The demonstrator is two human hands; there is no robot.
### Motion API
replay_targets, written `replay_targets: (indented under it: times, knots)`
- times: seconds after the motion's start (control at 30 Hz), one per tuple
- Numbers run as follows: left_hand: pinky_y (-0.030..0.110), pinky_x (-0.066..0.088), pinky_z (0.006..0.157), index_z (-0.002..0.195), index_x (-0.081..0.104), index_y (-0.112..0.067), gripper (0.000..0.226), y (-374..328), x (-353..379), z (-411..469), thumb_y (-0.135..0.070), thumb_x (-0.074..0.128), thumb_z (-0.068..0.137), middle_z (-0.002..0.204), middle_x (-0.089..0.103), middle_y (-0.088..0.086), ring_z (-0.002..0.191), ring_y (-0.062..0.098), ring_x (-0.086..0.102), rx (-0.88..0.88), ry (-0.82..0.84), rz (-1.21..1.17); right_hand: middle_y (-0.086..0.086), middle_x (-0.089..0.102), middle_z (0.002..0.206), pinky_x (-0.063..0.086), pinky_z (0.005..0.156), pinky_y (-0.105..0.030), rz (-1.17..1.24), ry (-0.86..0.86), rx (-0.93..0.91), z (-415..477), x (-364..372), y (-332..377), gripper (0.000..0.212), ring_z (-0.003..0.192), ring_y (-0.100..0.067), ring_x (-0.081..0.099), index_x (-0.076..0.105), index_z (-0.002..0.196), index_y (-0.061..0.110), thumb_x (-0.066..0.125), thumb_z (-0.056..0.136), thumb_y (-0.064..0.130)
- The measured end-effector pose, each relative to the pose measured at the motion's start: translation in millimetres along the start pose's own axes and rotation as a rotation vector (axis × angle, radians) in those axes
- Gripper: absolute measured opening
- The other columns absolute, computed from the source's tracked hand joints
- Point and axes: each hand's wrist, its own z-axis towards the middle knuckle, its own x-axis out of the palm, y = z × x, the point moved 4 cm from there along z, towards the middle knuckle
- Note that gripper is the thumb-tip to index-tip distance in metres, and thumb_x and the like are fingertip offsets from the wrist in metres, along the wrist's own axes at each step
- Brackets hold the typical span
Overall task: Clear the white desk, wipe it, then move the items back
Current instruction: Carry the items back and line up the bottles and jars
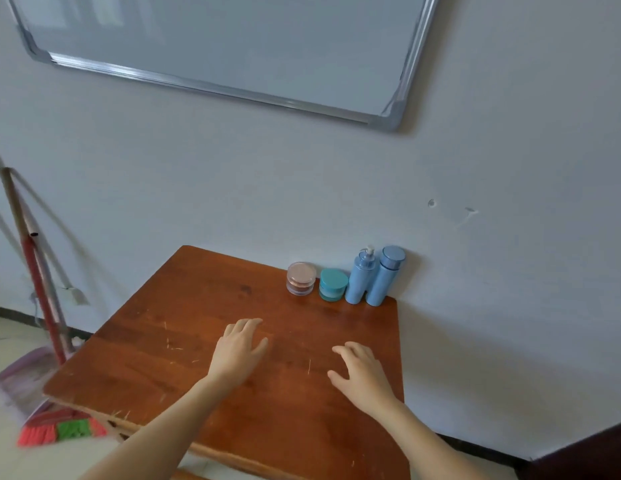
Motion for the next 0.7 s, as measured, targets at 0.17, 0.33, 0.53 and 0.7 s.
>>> replay_targets:
  times: [0.17,0.33,0.53,0.7]
  knots:
    - [0.030,0.035,0.102,0.136,0.039,-0.020,0.046,6,9,70,-0.033,0.046,0.093,0.140,0.043,-0.002,0.130,0.017,0.034,0.054,0.047,-0.050,0.001,0.033,0.143,0.028,0.107,-0.032,0.006,-0.026,0.089,59,-6,9,0.050,0.135,-0.015,0.025,0.036,0.136,0.023,0.047,0.091,0.040]
    - [0.031,0.035,0.103,0.138,0.036,-0.020,0.048,18,16,125,-0.033,0.046,0.092,0.141,0.042,-0.001,0.131,0.018,0.034,0.080,0.119,-0.066,0.001,0.036,0.141,0.030,0.106,-0.030,0.077,-0.060,0.189,107,-1,24,0.050,0.133,-0.015,0.028,0.037,0.136,0.022,0.049,0.090,0.038]
    - [0.033,0.034,0.103,0.139,0.034,-0.020,0.052,22,36,159,-0.032,0.048,0.091,0.141,0.041,0.001,0.130,0.019,0.034,0.073,0.193,-0.093,0.002,0.035,0.142,0.030,0.108,-0.027,0.171,-0.119,0.329,124,10,16,0.051,0.132,-0.014,0.029,0.034,0.137,0.022,0.051,0.091,0.035]
    - [0.033,0.038,0.101,0.140,0.029,-0.019,0.066,2,59,175,-0.041,0.058,0.085,0.140,0.039,0.003,0.128,0.020,0.036,0.023,0.217,-0.121,-0.003,0.037,0.141,0.031,0.108,-0.027,0.179,-0.230,0.361,142,5,0,0.053,0.130,-0.016,0.033,0.034,0.138,0.015,0.053,0.090,0.031]
